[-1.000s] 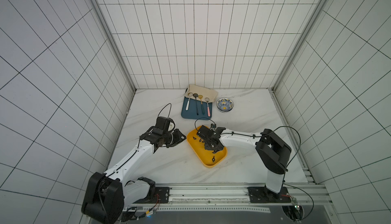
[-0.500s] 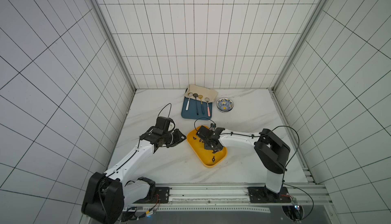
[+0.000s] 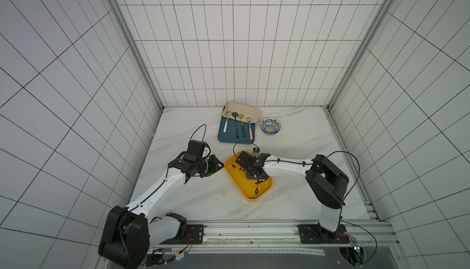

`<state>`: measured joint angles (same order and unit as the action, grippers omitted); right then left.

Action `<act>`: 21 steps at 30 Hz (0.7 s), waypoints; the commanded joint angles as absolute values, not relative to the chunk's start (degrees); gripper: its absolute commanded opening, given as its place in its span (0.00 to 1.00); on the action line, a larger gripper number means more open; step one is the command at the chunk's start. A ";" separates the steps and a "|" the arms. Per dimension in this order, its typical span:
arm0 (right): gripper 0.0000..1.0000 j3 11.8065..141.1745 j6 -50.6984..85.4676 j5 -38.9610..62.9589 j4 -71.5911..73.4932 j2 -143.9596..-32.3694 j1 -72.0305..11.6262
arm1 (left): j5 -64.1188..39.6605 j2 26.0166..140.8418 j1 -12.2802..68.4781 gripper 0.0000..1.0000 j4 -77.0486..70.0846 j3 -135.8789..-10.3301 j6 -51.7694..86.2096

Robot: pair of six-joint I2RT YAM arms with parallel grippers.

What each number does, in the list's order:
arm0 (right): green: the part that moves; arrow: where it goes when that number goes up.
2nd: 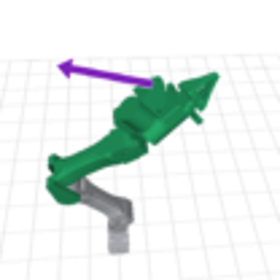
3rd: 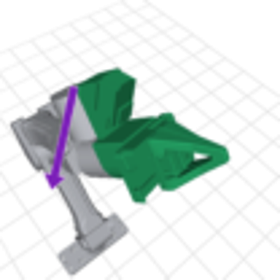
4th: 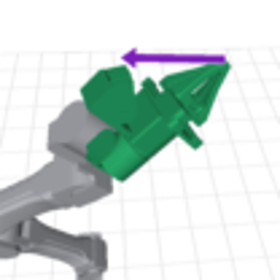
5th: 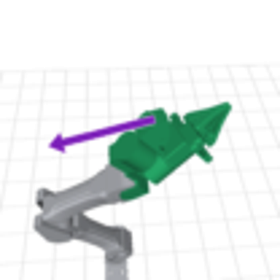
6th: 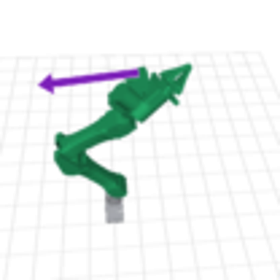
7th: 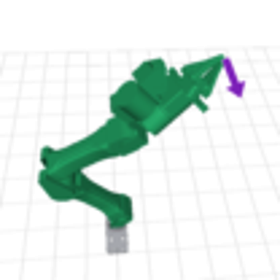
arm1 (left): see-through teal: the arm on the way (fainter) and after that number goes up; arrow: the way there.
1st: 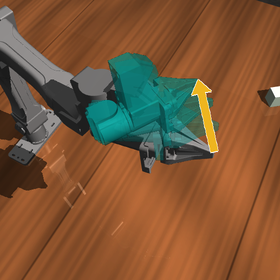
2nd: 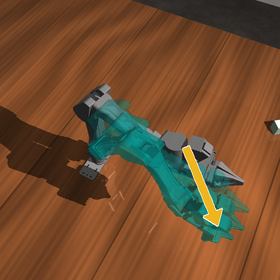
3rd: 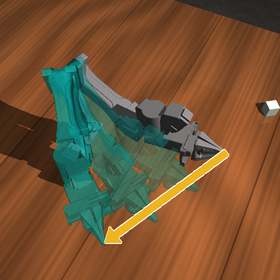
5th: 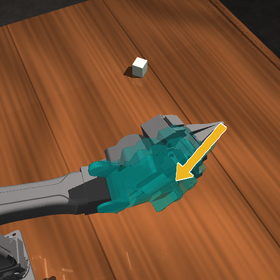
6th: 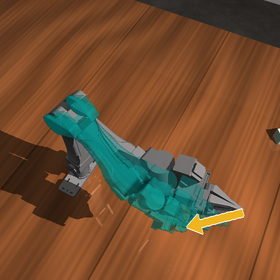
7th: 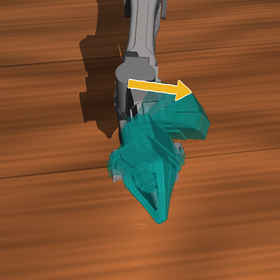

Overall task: Take out the wing nut from the storage box
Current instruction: Pick up the wing nut from the storage box, then place the wing nut at the center of the board.

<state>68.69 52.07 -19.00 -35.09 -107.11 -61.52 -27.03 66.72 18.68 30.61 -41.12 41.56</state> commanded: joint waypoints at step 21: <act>0.00 57.68 35.92 -16.19 -37.66 -82.56 -36.48 | -38.70 93.84 38.95 0.32 6.22 -65.89 54.01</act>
<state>60.10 40.66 -19.00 -38.39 -82.00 -40.38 -34.09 88.84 37.39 14.87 -63.55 49.76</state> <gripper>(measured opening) 0.079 0.317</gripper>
